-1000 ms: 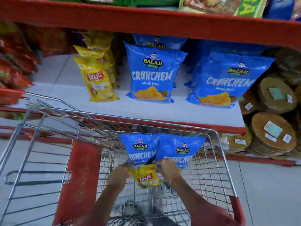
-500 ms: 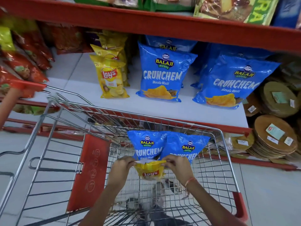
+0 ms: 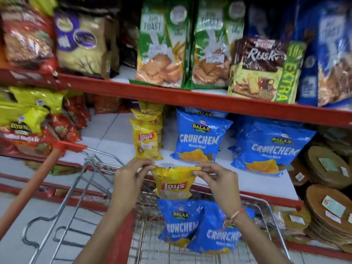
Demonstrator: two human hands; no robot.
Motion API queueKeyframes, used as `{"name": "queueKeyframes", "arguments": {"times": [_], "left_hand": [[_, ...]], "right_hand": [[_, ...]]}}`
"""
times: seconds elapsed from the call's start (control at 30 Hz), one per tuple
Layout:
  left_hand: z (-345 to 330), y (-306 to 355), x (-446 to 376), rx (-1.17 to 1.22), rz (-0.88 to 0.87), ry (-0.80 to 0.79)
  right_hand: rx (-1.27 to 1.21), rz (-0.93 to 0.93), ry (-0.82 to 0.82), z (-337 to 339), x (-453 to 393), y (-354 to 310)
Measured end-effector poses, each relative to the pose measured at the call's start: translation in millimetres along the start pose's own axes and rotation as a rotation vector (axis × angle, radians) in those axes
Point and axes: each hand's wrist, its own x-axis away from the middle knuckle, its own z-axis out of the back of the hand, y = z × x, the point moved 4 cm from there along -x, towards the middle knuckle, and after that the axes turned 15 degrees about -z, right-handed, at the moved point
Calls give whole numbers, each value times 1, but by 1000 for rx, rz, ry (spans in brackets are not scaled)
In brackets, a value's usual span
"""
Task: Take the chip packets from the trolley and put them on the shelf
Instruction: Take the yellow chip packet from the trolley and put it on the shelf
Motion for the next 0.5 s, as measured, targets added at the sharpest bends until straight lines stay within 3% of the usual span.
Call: {"name": "queueKeyframes", "arguments": {"times": [0.2, 0.5], "left_hand": [[22, -21, -57, -43, -47, 83], [-8, -89, -85, -95, 141, -17]], "right_hand": [[-2, 147, 56, -13, -53, -52], [125, -14, -28, -81, -128, -33]]}}
